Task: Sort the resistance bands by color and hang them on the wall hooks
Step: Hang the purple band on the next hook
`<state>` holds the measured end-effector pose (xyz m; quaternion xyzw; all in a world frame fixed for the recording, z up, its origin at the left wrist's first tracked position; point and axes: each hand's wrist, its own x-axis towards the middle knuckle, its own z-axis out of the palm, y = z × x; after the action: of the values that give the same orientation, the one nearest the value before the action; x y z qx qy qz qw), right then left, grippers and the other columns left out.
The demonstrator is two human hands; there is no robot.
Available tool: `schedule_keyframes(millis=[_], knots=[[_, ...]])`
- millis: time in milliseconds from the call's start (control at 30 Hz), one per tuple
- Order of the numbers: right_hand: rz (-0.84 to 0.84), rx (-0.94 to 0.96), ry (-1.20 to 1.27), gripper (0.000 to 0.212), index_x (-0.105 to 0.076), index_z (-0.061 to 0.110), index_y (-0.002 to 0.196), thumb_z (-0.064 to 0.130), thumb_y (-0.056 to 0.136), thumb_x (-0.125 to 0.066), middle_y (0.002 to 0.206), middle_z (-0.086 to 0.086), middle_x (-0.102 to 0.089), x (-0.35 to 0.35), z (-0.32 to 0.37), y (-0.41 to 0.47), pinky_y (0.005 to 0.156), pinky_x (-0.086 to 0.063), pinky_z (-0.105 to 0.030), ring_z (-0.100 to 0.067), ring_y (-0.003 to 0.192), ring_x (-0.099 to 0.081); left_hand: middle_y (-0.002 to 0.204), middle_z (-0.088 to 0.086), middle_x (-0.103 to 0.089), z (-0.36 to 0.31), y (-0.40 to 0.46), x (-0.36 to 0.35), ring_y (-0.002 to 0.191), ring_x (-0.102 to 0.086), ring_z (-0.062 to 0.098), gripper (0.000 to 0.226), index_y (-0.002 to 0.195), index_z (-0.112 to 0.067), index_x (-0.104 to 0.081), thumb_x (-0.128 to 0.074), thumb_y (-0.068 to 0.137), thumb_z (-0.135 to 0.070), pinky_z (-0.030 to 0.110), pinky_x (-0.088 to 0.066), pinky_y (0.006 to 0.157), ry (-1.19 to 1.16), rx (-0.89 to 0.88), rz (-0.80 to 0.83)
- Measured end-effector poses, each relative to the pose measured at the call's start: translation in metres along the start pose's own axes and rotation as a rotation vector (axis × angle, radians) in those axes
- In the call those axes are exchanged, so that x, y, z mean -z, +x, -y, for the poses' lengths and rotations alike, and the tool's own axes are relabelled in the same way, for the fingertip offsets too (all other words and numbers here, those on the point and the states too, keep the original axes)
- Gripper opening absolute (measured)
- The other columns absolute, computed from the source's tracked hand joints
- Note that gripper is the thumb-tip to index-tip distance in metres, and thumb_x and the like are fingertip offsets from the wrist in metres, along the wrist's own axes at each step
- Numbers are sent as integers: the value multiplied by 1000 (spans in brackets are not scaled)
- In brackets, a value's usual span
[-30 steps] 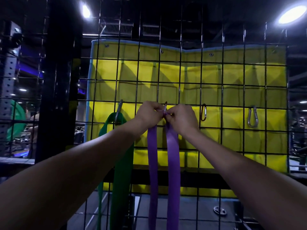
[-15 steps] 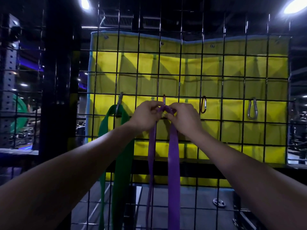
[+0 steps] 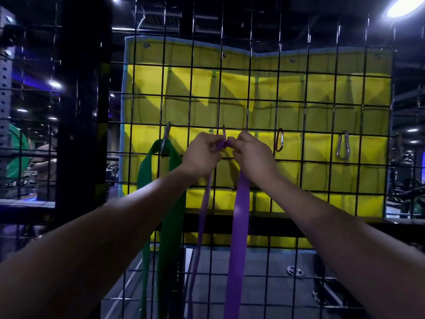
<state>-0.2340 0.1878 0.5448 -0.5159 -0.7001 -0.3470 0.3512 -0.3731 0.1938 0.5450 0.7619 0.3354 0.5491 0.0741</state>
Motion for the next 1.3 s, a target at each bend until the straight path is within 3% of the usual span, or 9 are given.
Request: schedule_keyframes(millis=[133,267,433,600,733,833,933,1067,1300], knots=[[46,-155,220,65,-34,17,143,12,83,-60,123,-9,-43,-6,10,-27,86,-50,-40,-31,107,-54,93,0,-59,15,-19,-4,69,-55,-1,49,127,-8,-53,-56,80,8,6,-44,54,-159,48,43],[64,-272,325,62,-39,14,137,13,81,-65,124,-8,-42,-13,18,-65,90,-45,-32,-27,111,-51,119,6,-50,35,-45,-7,97,-56,10,64,135,-16,-44,-65,77,-2,3,-45,69,-93,36,71],[107,-293,449,61,-42,10,132,3,77,-67,116,-10,-57,-18,25,-93,76,-42,-23,-28,102,-57,127,8,-42,42,-73,-9,99,-37,3,70,140,-19,-36,-62,78,3,-12,-27,63,-13,-17,79],[94,-260,78,59,-41,5,128,-11,74,-57,123,-16,-44,-7,34,-101,59,-36,-34,-39,89,-55,127,12,-42,46,-85,-11,103,-47,12,71,142,-20,-33,-61,80,3,-9,-34,64,-25,15,88],[140,-287,-47,63,-35,6,136,-7,78,-57,129,-15,-35,-3,43,-105,60,-37,-32,-37,94,-55,128,11,-41,45,-91,-7,103,-49,14,72,142,-23,-34,-63,80,0,0,-40,71,-23,47,103],[254,-275,-36,79,-16,9,147,10,83,-62,136,-15,-28,-11,53,-118,74,-49,-38,-34,117,-44,125,13,-41,46,-102,-7,98,-50,15,70,141,-21,-36,-64,79,-3,17,-45,81,-46,66,119],[330,-254,-39,89,-3,8,149,26,86,-63,144,-15,-20,-13,61,-131,92,-46,-40,-33,130,-31,123,12,-40,50,-112,-8,96,-53,18,70,140,-21,-38,-62,79,1,19,-48,75,-82,95,149],[357,-237,-3,85,-5,10,150,29,88,-60,145,-14,-19,-11,61,-143,101,-43,-40,-32,132,-28,122,9,-40,55,-123,-8,99,-51,13,65,139,-20,-39,-60,81,0,9,-45,70,-132,130,180],[422,-306,62,73,-19,13,148,24,89,-60,141,-13,-25,-8,51,-194,100,-41,-35,-30,128,-32,131,11,-39,48,-163,-28,109,-53,22,52,132,-15,-46,-60,82,-5,26,-44,93,19,67,117]])
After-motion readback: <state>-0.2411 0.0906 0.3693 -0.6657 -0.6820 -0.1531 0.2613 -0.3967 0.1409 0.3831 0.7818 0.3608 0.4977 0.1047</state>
